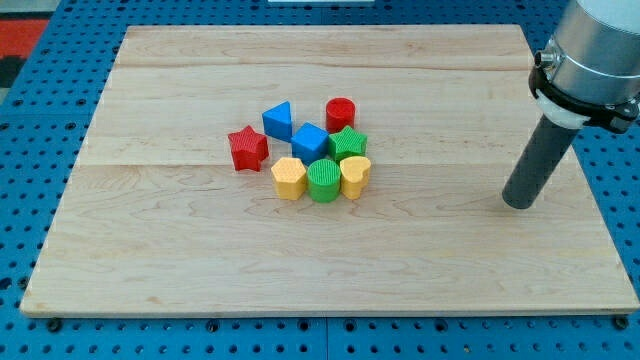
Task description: Push yellow hexagon into blue triangle
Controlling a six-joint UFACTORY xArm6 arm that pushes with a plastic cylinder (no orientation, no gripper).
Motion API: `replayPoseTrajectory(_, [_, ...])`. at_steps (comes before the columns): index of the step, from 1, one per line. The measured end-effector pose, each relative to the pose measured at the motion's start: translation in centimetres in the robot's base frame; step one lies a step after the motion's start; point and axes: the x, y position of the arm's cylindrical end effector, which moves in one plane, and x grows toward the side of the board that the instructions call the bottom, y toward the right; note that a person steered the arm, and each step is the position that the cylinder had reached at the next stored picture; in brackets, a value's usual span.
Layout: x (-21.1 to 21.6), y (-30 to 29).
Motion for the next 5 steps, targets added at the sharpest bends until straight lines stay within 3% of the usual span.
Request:
replayPoseTrajectory(3, [0.4, 0.9])
replayPoseTrajectory(4, [3.4, -1.1])
replayPoseTrajectory(5, [4.3, -10.0])
